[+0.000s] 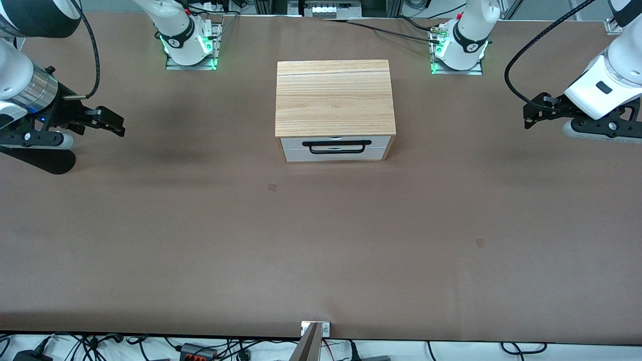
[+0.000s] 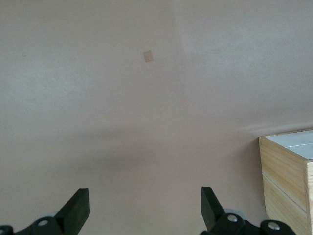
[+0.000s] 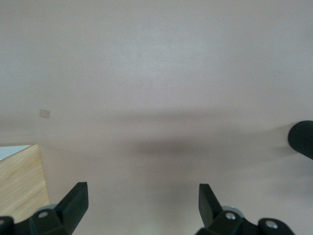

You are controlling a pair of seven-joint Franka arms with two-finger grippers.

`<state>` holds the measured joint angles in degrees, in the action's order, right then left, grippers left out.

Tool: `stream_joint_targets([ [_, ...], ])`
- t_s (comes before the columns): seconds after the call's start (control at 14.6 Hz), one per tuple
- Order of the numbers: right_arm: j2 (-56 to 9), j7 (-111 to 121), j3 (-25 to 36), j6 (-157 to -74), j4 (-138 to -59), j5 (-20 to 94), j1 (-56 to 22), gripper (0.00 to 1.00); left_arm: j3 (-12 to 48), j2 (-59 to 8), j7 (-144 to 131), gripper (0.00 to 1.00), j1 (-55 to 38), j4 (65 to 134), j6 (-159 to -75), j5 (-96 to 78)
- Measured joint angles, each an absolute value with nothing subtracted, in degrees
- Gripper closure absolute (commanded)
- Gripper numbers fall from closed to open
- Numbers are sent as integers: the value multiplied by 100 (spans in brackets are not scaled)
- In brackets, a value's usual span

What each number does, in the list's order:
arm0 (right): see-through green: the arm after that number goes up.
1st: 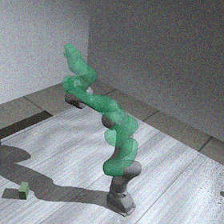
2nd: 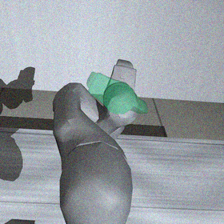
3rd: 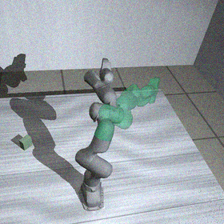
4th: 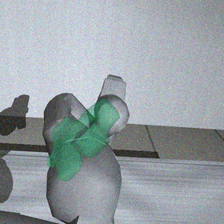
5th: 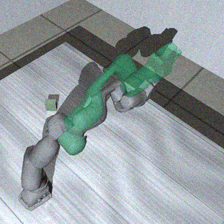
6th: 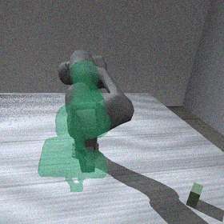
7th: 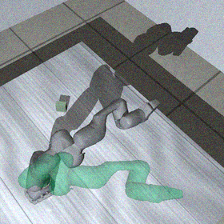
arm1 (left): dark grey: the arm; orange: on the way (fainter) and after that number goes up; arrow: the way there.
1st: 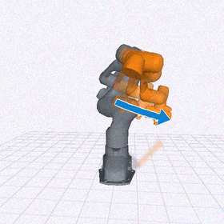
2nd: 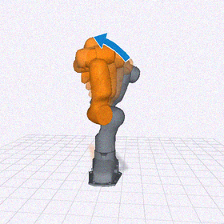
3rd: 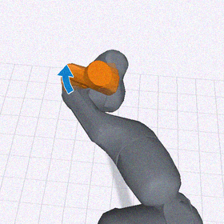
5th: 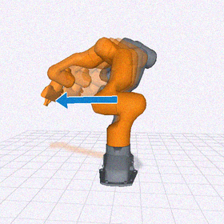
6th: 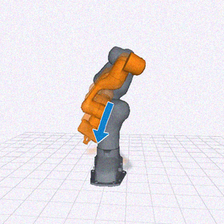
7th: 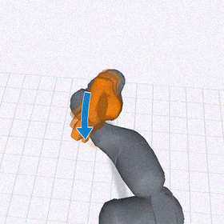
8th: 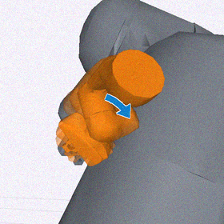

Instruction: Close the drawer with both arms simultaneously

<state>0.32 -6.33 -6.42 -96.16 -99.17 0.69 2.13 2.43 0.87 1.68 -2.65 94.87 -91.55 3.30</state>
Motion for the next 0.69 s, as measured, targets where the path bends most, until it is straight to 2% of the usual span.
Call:
stream_joint_targets([
  [0.69, 168, -623, -649, -9561, -9918, 105, 213, 0, 247, 80, 168, 0, -267, 9480, -9151, 330],
])
